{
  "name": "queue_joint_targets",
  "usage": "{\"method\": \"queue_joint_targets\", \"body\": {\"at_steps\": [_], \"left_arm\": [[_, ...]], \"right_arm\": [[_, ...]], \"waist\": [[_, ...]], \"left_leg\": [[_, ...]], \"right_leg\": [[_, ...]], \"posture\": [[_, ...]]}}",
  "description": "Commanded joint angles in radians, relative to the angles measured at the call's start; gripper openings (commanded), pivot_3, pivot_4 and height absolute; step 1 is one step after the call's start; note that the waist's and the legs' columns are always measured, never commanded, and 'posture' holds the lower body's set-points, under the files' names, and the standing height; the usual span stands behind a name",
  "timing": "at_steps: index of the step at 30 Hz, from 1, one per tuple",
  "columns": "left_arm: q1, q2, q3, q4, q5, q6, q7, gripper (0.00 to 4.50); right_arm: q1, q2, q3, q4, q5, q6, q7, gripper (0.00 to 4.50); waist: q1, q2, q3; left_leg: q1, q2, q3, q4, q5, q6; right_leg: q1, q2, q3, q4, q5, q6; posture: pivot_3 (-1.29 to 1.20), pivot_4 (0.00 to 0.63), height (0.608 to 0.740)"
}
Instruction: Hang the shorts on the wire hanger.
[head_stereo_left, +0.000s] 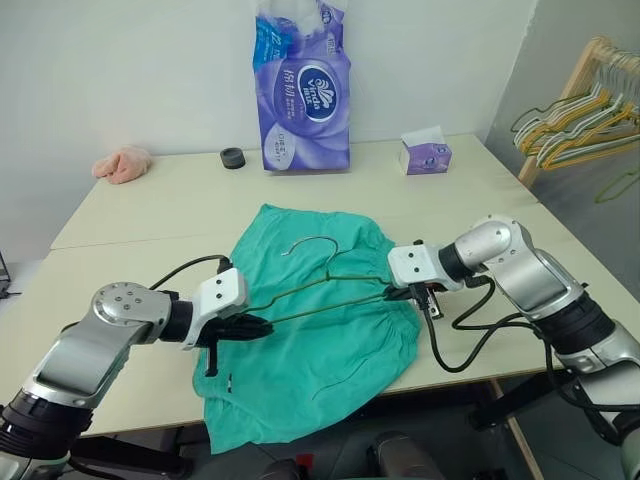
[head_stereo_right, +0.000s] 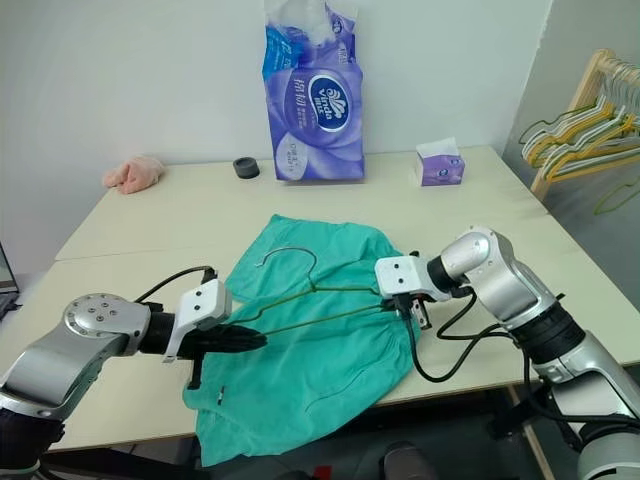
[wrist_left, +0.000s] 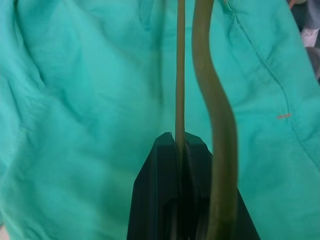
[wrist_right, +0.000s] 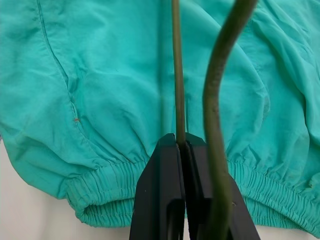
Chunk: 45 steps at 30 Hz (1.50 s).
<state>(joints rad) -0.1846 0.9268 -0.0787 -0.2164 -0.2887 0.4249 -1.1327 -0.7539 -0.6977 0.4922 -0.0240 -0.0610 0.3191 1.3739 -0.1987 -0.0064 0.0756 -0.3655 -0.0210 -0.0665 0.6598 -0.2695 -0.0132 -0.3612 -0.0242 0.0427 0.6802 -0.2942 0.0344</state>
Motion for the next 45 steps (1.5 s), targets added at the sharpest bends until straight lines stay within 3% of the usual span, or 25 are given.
{"method": "queue_joint_targets", "body": {"at_steps": [1, 7, 15, 21, 24, 30, 35, 45], "left_arm": [[-0.036, -0.038, 0.054, 0.057, 0.032, -0.079, 0.076, 1.05], [-0.028, -0.110, 0.141, 0.066, -0.022, -0.082, 0.160, 2.90], [0.050, -0.101, 0.325, 0.087, -0.089, -0.014, 0.216, 2.90], [0.056, -0.129, 0.377, 0.103, -0.115, 0.012, 0.250, 2.90], [0.069, -0.137, 0.377, 0.071, -0.207, 0.098, 0.206, 3.07], [0.127, -0.108, 0.333, -0.002, -0.204, 0.062, 0.130, 4.47], [0.163, -0.094, 0.300, -0.051, -0.195, -0.005, 0.062, 4.47], [0.180, -0.067, 0.230, -0.067, -0.092, -0.132, 0.034, 4.47]], "right_arm": [[0.010, -0.016, -0.022, -0.032, 0.006, 0.000, 0.008, 0.00], [0.041, -0.033, -0.053, -0.016, 0.021, 0.037, -0.008, 0.00], [0.138, -0.092, -0.186, -0.005, 0.119, 0.222, -0.032, 0.00], [0.215, -0.132, -0.281, -0.024, 0.214, 0.394, -0.067, 0.00], [0.308, -0.172, -0.382, -0.034, 0.293, 0.545, -0.092, 0.00], [0.412, -0.223, -0.512, -0.016, 0.379, 0.680, -0.156, 0.00], [0.492, -0.233, -0.595, -0.022, 0.446, 0.765, -0.210, 0.00], [0.512, -0.216, -0.555, -0.023, 0.497, 0.822, -0.280, 0.00]], "waist": [[0.001, -0.001, 0.000], [0.002, -0.001, 0.000], [0.003, -0.001, 0.000], [0.002, -0.001, 0.000], [0.005, -0.002, -0.001], [-0.007, -0.001, -0.001], [-0.019, -0.001, -0.001], [-0.028, -0.001, 0.000]], "left_leg": [[0.000, 0.000, 0.000, 0.000, 0.000, 0.000], [-0.001, 0.000, 0.000, 0.000, 0.000, 0.000], [-0.003, 0.000, 0.000, 0.000, 0.000, -0.001], [-0.003, 0.000, 0.000, 0.001, 0.000, -0.001], [-0.003, 0.000, 0.000, 0.001, 0.000, -0.001], [-0.011, 0.000, 0.001, 0.002, 0.000, -0.001], [-0.011, 0.000, 0.002, 0.001, 0.000, -0.001], [-0.010, 0.001, 0.005, 0.001, 0.000, 0.000]], "right_leg": [[0.000, 0.000, 0.000, 0.000, 0.000, 0.000], [-0.001, 0.000, 0.000, 0.000, 0.001, -0.001], [-0.003, 0.000, 0.000, 0.000, 0.001, -0.001], [-0.003, -0.001, 0.000, 0.000, 0.001, -0.001], [-0.002, -0.001, -0.001, 0.000, 0.001, -0.001], [-0.009, -0.001, 0.000, 0.001, 0.001, -0.001], [-0.009, 0.000, 0.001, 0.001, 0.001, -0.001], [-0.009, 0.002, 0.003, 0.000, -0.002, 0.003]], "posture": [[-0.23, 0.016, 0.740], [-0.23, 0.015, 0.740], [-0.23, 0.017, 0.740], [-0.25, 0.022, 0.740], [-0.27, 0.025, 0.740], [-0.28, 0.027, 0.740], [-0.29, 0.031, 0.740], [-0.28, 0.038, 0.740]]}}
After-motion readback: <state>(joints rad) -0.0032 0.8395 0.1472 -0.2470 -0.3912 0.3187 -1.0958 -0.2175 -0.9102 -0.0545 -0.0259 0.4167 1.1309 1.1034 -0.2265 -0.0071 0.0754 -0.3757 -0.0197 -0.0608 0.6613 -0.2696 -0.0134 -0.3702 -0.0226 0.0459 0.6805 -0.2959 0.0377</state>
